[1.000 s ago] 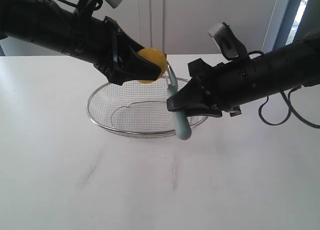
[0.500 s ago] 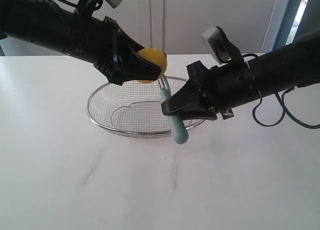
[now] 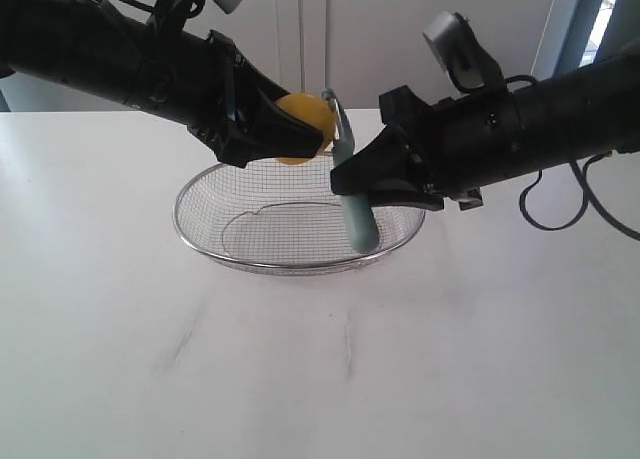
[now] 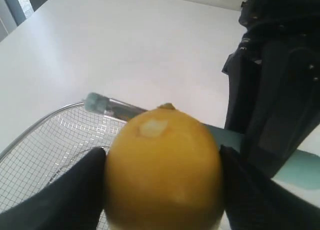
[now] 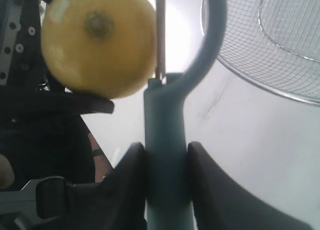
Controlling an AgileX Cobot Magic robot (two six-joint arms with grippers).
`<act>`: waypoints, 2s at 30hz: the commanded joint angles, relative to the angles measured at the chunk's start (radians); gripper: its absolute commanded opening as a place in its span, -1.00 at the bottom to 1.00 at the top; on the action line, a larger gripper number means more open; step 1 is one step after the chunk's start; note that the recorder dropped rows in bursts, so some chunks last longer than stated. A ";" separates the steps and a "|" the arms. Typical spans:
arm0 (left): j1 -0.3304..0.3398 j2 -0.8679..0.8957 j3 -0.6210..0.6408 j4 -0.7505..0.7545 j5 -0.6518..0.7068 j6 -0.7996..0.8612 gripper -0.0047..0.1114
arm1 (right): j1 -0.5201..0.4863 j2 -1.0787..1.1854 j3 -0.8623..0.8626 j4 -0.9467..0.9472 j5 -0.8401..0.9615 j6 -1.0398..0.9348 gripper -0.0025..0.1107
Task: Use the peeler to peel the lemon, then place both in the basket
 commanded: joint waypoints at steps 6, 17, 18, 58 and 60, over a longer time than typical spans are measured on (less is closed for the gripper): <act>0.001 -0.017 0.006 -0.032 0.013 0.000 -0.92 | -0.004 -0.060 -0.008 0.004 -0.025 0.007 -0.96; 0.001 -0.017 0.006 -0.032 0.013 0.000 -0.92 | -0.004 -0.063 -0.008 -0.069 -0.044 0.031 -0.96; 0.001 -0.017 0.006 -0.032 0.013 0.000 -0.92 | -0.004 -0.063 -0.008 -0.091 -0.051 0.039 -0.96; 0.001 -0.017 0.006 -0.030 0.012 0.000 -0.92 | -0.002 0.050 -0.008 0.037 0.089 -0.021 -0.96; 0.001 -0.017 0.006 -0.030 0.012 0.000 -0.92 | -0.004 0.050 -0.008 0.040 0.085 -0.021 -0.96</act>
